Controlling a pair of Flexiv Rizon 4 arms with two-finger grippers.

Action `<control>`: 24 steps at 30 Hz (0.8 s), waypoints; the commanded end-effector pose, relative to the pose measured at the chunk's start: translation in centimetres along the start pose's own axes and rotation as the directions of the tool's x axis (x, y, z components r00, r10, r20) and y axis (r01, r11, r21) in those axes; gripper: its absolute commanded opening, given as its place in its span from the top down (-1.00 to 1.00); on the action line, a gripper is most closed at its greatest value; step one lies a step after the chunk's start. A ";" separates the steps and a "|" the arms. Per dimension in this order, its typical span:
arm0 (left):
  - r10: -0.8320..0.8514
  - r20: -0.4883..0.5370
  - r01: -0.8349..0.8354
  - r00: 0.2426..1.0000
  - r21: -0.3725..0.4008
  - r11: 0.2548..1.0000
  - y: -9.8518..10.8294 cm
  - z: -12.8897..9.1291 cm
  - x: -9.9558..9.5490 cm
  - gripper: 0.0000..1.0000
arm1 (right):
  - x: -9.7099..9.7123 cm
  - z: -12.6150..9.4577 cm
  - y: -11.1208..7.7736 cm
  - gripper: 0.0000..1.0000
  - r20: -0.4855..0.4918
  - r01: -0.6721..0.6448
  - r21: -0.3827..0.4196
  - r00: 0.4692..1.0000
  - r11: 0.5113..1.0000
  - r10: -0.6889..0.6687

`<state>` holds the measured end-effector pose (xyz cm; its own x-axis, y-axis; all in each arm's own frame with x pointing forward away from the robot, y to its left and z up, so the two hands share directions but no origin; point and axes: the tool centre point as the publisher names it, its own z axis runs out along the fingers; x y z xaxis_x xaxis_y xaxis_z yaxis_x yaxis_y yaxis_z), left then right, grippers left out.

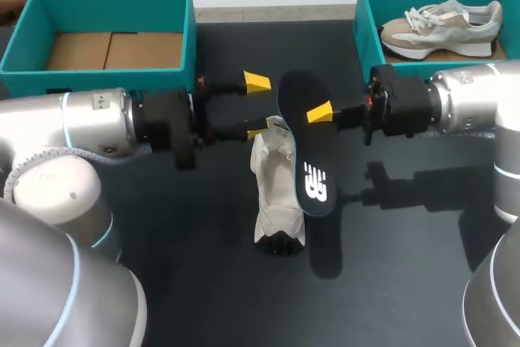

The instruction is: Take the shoe out of the shoebox, open the shoe tongue, remove and reinsert the insole, then place the shoe into the shoebox

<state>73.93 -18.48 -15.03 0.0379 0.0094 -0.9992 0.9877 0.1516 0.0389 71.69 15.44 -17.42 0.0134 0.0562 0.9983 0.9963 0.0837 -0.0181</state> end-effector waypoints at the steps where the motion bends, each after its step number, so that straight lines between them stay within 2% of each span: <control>1: 0.007 0.023 -0.007 1.000 -0.008 1.000 0.4 1.9 1.2 -1.00 | 0.2 0.7 0.1 1.00 0.000 0.002 0.003 1.000 1.000 -0.002; 9: -0.003 0.018 0.003 1.000 -0.008 1.000 1.1 3.2 2.1 -0.99 | 0.6 1.5 -0.1 1.00 0.004 0.004 0.008 1.000 1.000 -0.005; 10: -0.006 0.020 0.007 1.000 -0.009 1.000 1.2 3.4 2.1 -0.92 | 0.6 1.6 -0.1 1.00 0.004 0.004 0.008 1.000 1.000 -0.004; 11: -0.008 0.022 0.008 1.000 -0.009 1.000 1.2 3.5 2.0 -0.66 | 0.6 1.7 -0.2 1.00 0.004 0.003 0.007 1.000 1.000 -0.003; 12: -0.012 0.030 0.012 0.999 -0.013 1.000 1.3 3.6 2.0 -0.55 | 0.6 1.8 -0.2 1.00 0.003 0.003 0.006 1.000 1.000 -0.003; 15: -0.015 0.034 0.016 0.999 -0.016 1.000 1.5 4.1 1.9 -0.49 | 0.6 2.0 -0.2 1.00 0.003 0.006 0.004 1.000 1.000 -0.006; 17: -0.011 0.035 0.011 0.999 -0.015 1.000 1.6 4.4 1.9 0.06 | 0.6 2.2 -0.1 1.00 0.002 0.007 0.005 1.000 1.000 -0.007; 22: -0.016 0.043 0.017 0.999 -0.013 1.000 1.2 5.1 1.8 0.29 | 0.6 2.3 -0.1 1.00 0.003 0.010 0.002 1.000 1.000 -0.010; 24: -0.022 0.044 0.022 0.999 -0.010 1.000 1.0 5.2 1.9 0.33 | 0.6 2.2 -0.2 1.00 0.004 0.011 0.000 1.000 1.000 -0.011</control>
<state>75.85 -22.76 -16.64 0.0201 -0.0346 -0.9992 0.9881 0.1534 0.0146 71.44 17.47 -16.88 0.0026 0.0585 0.9983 0.9961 0.0881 -0.0078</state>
